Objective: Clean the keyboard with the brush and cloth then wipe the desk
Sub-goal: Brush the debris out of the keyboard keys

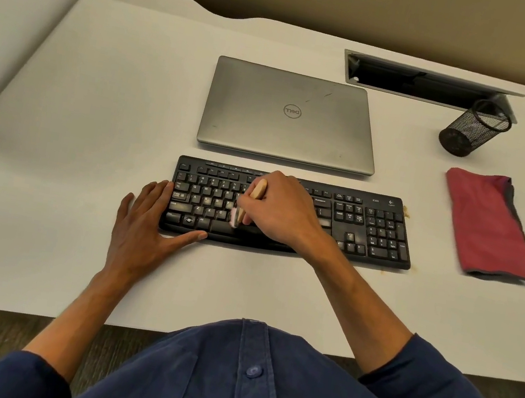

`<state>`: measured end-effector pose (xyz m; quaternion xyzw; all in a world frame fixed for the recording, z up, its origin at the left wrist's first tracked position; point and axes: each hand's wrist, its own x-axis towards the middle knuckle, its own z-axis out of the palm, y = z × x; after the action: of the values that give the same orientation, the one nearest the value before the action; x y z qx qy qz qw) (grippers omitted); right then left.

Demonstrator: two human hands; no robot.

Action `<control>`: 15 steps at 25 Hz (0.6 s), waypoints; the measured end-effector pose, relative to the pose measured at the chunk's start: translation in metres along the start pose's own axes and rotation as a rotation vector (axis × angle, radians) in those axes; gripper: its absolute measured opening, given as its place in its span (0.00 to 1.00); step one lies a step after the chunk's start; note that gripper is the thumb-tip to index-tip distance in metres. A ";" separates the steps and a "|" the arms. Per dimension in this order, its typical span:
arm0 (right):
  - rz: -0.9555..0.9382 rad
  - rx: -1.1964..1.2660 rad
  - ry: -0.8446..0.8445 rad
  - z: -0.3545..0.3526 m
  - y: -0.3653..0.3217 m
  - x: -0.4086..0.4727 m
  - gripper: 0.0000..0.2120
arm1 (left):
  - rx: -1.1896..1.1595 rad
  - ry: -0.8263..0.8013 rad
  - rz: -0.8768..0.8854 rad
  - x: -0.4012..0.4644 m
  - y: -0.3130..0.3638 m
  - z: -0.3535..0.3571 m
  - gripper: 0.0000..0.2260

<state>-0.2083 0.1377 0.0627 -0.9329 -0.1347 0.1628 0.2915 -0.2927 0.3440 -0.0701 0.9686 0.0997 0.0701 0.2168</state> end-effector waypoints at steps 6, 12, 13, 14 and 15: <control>-0.032 0.023 0.012 0.009 -0.004 0.002 0.10 | 0.010 0.002 -0.003 0.000 0.000 0.000 0.50; -0.053 0.023 -0.010 0.013 -0.011 0.004 0.10 | 0.014 -0.004 -0.002 0.000 0.000 0.000 0.50; -0.055 0.041 -0.014 0.014 -0.012 0.004 0.10 | 0.012 -0.006 -0.004 0.000 -0.001 0.000 0.50; -0.061 0.057 0.022 0.016 -0.012 0.005 0.10 | 0.008 -0.010 -0.004 0.000 0.000 0.000 0.50; -0.070 0.061 0.067 0.016 -0.012 0.005 0.09 | 0.006 -0.014 -0.003 0.001 0.000 0.000 0.50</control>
<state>-0.2115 0.1567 0.0559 -0.9232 -0.1525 0.1254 0.3296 -0.2918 0.3439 -0.0701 0.9696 0.0997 0.0626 0.2146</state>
